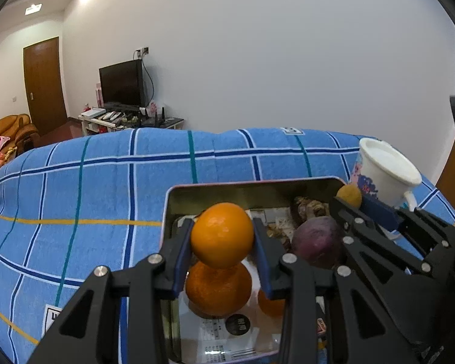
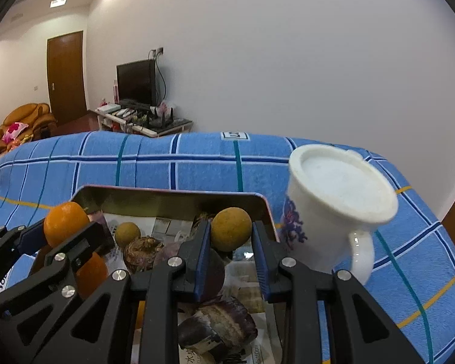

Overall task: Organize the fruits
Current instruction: 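Lower the kiwi and orange into the tin with both tools, then open both tools to release the fruits and lift away from the tin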

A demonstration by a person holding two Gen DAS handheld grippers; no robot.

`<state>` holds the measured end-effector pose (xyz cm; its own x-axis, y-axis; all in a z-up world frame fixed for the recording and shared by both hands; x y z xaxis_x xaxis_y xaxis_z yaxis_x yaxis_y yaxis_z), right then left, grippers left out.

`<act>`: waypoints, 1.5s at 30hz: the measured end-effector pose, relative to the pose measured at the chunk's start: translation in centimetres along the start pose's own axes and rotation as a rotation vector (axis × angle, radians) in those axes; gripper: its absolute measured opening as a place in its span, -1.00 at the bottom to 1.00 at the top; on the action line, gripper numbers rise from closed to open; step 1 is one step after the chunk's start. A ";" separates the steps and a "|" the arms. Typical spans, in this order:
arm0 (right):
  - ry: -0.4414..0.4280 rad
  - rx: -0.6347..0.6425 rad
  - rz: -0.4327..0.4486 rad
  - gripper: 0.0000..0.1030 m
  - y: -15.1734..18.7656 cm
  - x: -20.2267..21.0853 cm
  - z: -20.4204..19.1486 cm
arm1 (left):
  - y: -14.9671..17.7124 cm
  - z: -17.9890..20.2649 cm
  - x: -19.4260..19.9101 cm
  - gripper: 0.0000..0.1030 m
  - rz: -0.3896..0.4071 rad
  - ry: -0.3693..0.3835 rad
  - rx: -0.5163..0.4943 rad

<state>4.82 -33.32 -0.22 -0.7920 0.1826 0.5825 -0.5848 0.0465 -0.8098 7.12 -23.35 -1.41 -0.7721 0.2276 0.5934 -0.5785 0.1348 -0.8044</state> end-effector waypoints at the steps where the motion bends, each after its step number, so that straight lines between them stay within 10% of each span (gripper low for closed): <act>1: -0.001 0.001 -0.002 -0.43 0.0 -0.1 0.0 | 0.0 0.0 0.0 -0.24 -0.002 0.000 -0.001; 40: -0.213 0.003 0.021 -0.42 0.3 0.2 -0.2 | 0.3 0.0 0.1 -0.21 -0.015 -0.033 -0.036; 45: -0.244 -0.049 0.012 -0.42 0.3 0.3 0.6 | 0.4 -0.4 1.1 0.15 0.019 -0.060 -0.029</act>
<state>4.31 -33.80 -0.30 -0.8212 -0.0586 0.5677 -0.5706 0.0940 -0.8158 6.15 -22.69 -1.11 -0.7979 0.1724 0.5777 -0.5561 0.1594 -0.8157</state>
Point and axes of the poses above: each gripper's, at about its wrist camera, not at the fingertips, and x roughly against the way its jaws point, z to its right, y to its underside, the point moved 1 cm from there along -x, roughly the way its jaws point, and after that the axes turned 3 degrees about -y, right-handed, at the moved point
